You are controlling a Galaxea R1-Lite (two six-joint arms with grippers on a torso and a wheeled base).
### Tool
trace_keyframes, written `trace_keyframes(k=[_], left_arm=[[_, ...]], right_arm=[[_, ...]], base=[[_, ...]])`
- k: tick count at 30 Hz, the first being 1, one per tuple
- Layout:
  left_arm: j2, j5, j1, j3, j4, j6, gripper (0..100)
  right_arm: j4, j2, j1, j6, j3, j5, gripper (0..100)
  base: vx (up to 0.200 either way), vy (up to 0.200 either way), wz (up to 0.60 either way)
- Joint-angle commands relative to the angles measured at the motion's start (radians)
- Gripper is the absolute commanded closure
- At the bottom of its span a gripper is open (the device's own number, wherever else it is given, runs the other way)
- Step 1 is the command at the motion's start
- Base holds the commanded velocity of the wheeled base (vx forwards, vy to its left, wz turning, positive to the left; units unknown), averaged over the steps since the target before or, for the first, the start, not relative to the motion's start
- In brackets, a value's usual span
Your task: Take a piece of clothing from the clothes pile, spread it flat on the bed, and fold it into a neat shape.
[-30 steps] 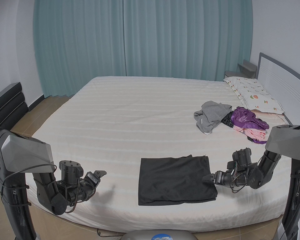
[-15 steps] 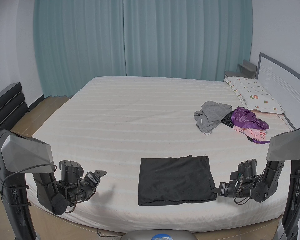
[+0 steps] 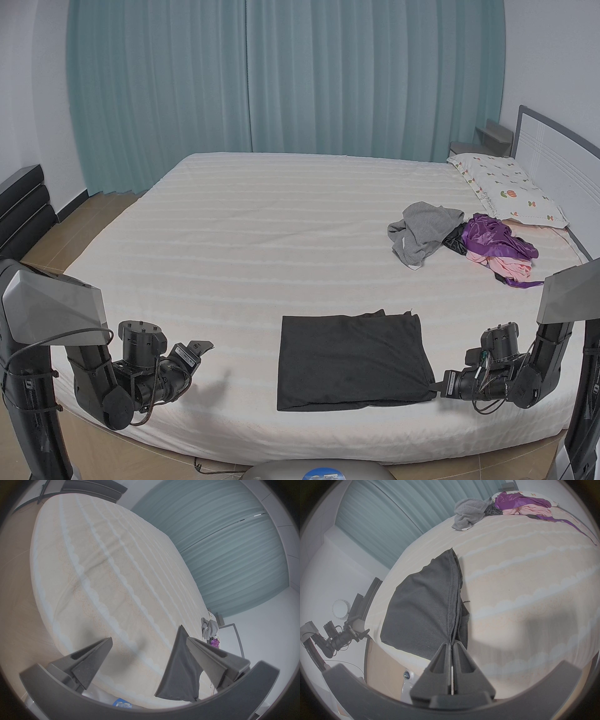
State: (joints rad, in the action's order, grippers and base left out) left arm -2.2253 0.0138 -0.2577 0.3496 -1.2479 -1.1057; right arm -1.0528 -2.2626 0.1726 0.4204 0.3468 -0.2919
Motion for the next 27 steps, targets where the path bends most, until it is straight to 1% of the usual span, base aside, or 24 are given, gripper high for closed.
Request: trace_keyframes(k=[1, 8, 9, 17, 19, 21, 22, 24, 27], left_arm=[[0.000, 0.000, 0.000, 0.000, -0.001, 0.000, 0], [0.000, 0.000, 0.000, 0.000, -0.001, 0.000, 0], [0.000, 0.000, 0.000, 0.000, 0.001, 0.000, 0], [0.000, 0.000, 0.000, 0.000, 0.001, 0.000, 0], [0.000, 0.000, 0.000, 0.000, 0.001, 0.000, 0], [0.000, 0.000, 0.000, 0.002, -0.001, 0.000, 0], [0.000, 0.000, 0.000, 0.002, -0.001, 0.000, 0], [0.000, 0.000, 0.000, 0.000, -0.001, 0.000, 0], [0.000, 0.000, 0.000, 0.000, 0.001, 0.000, 0]], right_arm=[[0.000, 0.001, -0.005, -0.008, -0.015, 0.002, 100], [0.000, 0.000, -0.011, -0.023, -0.020, 0.002, 100], [0.000, 0.000, -0.011, -0.028, -0.019, 0.002, 0], [-0.024, 0.014, -0.024, -0.009, 0.031, -0.009, 0], [0.000, 0.000, -0.036, 0.017, 0.150, -0.010, 0], [0.022, -0.011, -0.036, 0.034, 0.202, -0.009, 0], [0.097, -0.031, -0.036, 0.058, 0.301, -0.009, 0], [0.183, -0.041, -0.036, 0.089, 0.399, -0.012, 0], [0.295, -0.057, -0.034, 0.166, 0.538, -0.012, 0]], base=[[0.000, 0.000, 0.00], [0.000, 0.000, 0.00], [0.000, 0.000, 0.00], [0.000, 0.000, 0.00], [0.000, 0.000, 0.00], [0.000, 0.000, 0.00], [0.000, 0.000, 0.00], [0.000, 0.000, 0.00], [0.000, 0.000, 0.00]])
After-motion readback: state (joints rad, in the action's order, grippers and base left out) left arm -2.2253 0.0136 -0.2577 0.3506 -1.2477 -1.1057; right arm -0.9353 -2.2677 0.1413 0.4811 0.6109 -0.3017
